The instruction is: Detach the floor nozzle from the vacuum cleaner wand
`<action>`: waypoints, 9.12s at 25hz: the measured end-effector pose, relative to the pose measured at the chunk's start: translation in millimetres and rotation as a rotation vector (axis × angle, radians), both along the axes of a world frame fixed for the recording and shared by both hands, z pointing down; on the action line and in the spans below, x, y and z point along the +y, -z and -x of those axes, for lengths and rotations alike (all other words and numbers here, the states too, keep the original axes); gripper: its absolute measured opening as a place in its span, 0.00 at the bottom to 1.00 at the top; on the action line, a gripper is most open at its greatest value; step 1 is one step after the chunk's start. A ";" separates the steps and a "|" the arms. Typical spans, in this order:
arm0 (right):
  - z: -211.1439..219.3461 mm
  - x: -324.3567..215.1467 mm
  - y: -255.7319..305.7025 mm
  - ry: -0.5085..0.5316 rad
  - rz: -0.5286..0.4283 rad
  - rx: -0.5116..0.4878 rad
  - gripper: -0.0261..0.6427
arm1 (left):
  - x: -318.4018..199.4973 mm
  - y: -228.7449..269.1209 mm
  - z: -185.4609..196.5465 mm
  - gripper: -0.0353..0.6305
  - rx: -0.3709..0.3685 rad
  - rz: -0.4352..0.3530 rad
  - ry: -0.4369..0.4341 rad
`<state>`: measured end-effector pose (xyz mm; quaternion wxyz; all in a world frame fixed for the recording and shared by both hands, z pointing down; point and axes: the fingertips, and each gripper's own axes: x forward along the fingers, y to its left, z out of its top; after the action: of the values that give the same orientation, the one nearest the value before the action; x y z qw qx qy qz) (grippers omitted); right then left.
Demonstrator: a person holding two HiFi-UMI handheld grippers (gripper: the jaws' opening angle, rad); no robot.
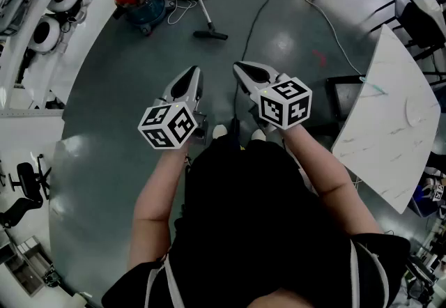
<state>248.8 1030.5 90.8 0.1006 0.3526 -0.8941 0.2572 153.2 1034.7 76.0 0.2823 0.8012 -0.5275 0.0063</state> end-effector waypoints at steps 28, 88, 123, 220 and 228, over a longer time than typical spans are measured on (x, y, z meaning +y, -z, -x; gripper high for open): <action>61.4 -61.3 -34.2 -0.083 0.094 0.007 0.03 | -57.7 -39.4 75.6 0.07 0.058 0.071 -0.016; 146.0 -560.4 -85.1 -0.059 0.206 0.100 0.03 | -540.9 -88.4 169.9 0.07 0.024 0.191 0.024; 73.5 -866.6 -125.3 0.137 0.268 0.114 0.03 | -825.9 -104.8 146.2 0.07 -0.048 0.222 0.347; 256.5 -1378.2 -393.5 0.445 0.301 0.344 0.03 | -1263.6 -436.7 233.8 0.07 -0.108 0.589 0.235; 269.6 -1385.3 -504.7 0.496 0.301 0.323 0.03 | -1280.0 -552.0 257.0 0.07 -0.121 0.576 0.395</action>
<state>-20.7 -354.8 595.4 0.3517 0.1416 -0.8771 0.2950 -103.8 -245.2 628.0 0.4606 0.5696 -0.6645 0.1477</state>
